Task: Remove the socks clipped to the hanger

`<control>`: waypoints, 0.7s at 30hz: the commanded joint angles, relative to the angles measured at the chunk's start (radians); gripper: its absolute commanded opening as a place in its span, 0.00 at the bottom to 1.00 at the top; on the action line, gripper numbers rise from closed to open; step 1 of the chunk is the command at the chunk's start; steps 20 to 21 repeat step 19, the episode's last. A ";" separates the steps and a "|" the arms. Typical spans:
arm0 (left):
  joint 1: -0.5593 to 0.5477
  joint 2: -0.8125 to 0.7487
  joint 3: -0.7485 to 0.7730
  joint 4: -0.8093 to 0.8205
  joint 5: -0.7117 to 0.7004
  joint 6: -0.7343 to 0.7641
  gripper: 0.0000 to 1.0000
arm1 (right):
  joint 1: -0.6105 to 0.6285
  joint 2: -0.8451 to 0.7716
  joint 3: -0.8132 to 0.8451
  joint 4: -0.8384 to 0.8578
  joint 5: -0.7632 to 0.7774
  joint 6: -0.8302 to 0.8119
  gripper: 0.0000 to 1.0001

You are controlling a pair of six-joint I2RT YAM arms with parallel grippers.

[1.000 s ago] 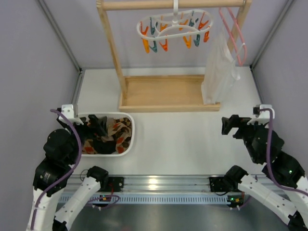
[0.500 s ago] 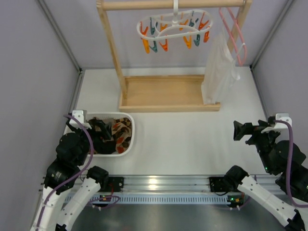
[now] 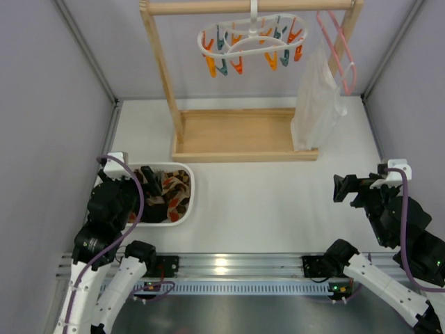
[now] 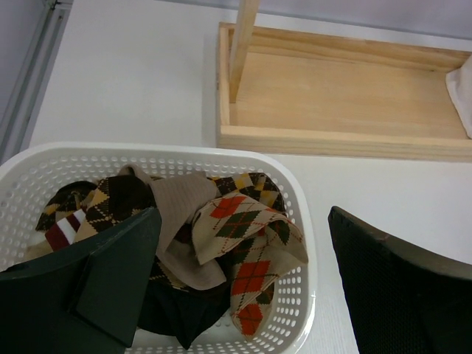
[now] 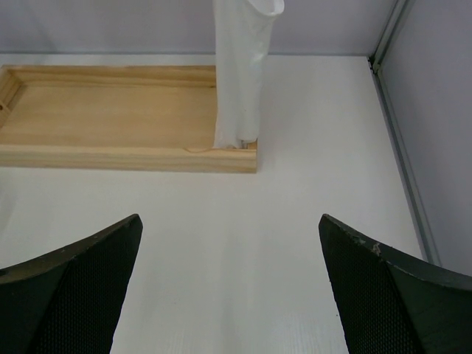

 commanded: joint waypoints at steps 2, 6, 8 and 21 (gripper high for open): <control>0.060 0.011 -0.005 0.055 0.037 -0.004 0.98 | 0.009 0.013 -0.001 -0.015 0.021 0.007 1.00; 0.060 0.002 -0.008 0.055 0.037 -0.006 0.99 | 0.009 0.023 -0.001 -0.013 0.022 0.008 1.00; 0.060 0.003 -0.008 0.055 0.034 -0.008 0.99 | 0.009 0.028 -0.003 -0.013 0.024 0.010 1.00; 0.060 -0.005 -0.006 0.055 0.031 -0.011 0.99 | 0.009 0.034 -0.003 -0.013 0.034 0.013 1.00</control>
